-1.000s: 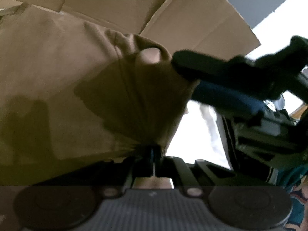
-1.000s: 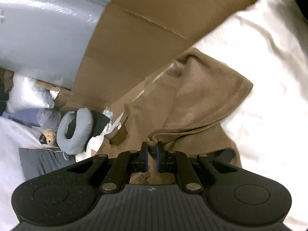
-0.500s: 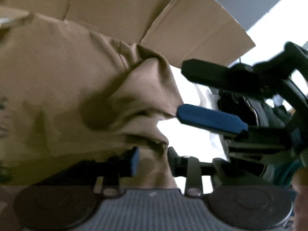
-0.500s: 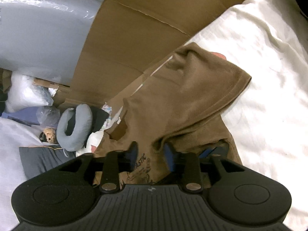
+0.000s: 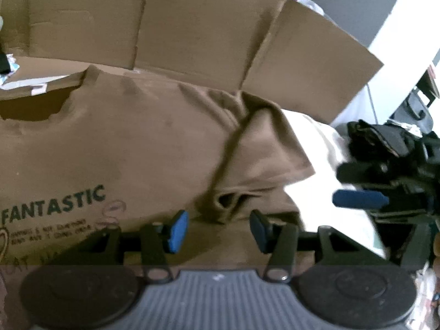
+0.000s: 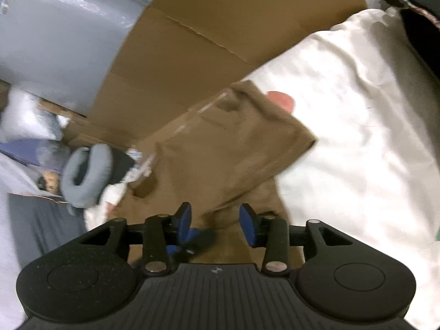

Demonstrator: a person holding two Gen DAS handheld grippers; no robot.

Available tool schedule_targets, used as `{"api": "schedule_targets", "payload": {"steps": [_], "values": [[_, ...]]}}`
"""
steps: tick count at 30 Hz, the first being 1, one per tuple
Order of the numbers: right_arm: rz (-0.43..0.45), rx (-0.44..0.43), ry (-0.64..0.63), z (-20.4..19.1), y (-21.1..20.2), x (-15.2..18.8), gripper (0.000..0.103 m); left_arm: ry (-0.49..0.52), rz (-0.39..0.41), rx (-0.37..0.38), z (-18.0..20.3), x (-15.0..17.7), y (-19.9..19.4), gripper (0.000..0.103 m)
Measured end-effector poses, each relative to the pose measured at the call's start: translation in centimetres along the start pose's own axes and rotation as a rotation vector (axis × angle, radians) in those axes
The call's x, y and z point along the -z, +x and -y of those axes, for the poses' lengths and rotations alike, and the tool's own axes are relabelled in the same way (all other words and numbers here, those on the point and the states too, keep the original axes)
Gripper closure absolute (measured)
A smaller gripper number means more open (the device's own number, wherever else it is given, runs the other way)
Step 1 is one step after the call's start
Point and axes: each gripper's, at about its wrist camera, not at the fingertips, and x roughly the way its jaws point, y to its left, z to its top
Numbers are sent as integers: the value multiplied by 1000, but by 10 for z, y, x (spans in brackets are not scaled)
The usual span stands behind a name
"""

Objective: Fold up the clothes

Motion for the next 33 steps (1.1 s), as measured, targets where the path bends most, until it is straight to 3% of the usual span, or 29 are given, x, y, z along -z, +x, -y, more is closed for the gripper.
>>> {"api": "schedule_targets", "payload": {"steps": [8,12,13,20,24,33], "values": [[-19,202,-228,3,22,17,59,28,27,34,-6,-1,18,53],[-30,263,-309,2,38,29,59,23,27,51,-7,0,16,92],[-26,274,-329,1,41,32,59,19,34,53,-7,0,13,94],[-7,336,-451,-10,58,43,63,3,89,67,5,6,-8,95],[23,379,-458,-8,56,43,85,-2,82,72,13,6,-15,96],[33,361,-408,2,53,36,86,-26,43,53,17,15,-23,97]]}}
